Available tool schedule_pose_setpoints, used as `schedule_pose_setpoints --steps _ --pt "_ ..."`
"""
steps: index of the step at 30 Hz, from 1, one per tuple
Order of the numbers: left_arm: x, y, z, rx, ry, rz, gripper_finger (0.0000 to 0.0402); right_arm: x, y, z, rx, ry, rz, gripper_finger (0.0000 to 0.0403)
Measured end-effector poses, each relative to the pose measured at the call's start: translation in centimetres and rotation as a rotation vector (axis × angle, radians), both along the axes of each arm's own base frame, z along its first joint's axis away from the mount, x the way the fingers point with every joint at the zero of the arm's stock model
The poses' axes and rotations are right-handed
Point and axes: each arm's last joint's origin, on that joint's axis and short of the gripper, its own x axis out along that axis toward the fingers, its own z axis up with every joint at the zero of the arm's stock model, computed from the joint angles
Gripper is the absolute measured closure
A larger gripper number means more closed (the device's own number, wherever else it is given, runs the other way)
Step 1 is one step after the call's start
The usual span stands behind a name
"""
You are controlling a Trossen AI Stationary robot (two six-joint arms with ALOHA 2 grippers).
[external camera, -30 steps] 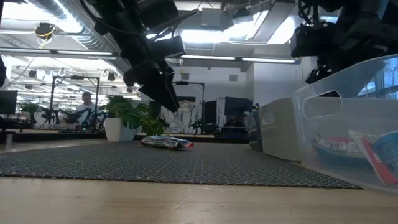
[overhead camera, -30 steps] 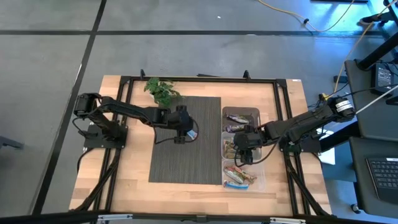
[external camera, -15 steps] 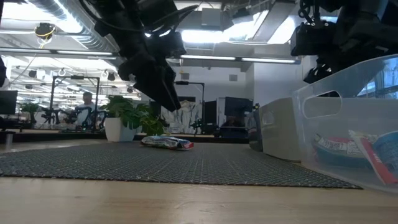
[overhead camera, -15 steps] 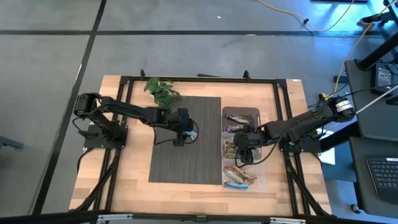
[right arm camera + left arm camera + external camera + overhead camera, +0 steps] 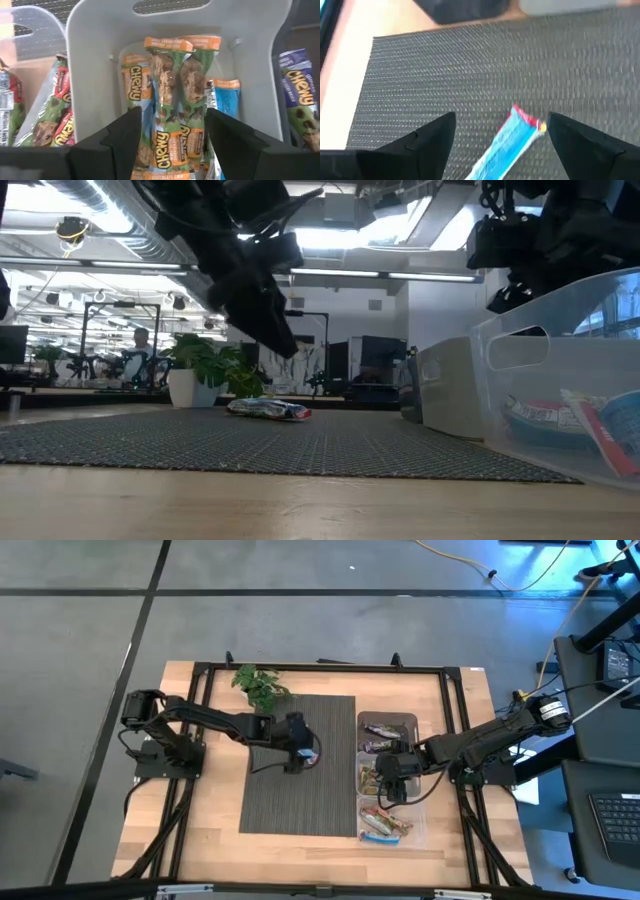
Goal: Pick and place Granola Bars by type
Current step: Put the red granola bar into the transparent bin
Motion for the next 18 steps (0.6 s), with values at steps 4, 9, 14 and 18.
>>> schedule_pose_setpoints --steps 4,9,14,18 --pt "0.1 0.3 -0.1 -0.049 -0.008 0.011 0.0096 0.0 -0.1 0.0 -0.044 -0.013 -0.02 0.0178" --pt "0.5 1.1 -2.2 -0.078 0.065 0.006 0.0096 0.1 -0.2 0.0 -0.074 -0.023 -0.034 0.0178" --pt "0.8 1.4 -4.6 -0.033 0.167 -0.056 0.0096 0.1 -0.2 0.0 -0.073 -0.023 -0.036 0.0178" --pt "0.9 1.4 -5.9 -0.036 0.219 -0.067 0.0096 0.1 -0.2 0.1 -0.073 -0.024 -0.036 0.0178"
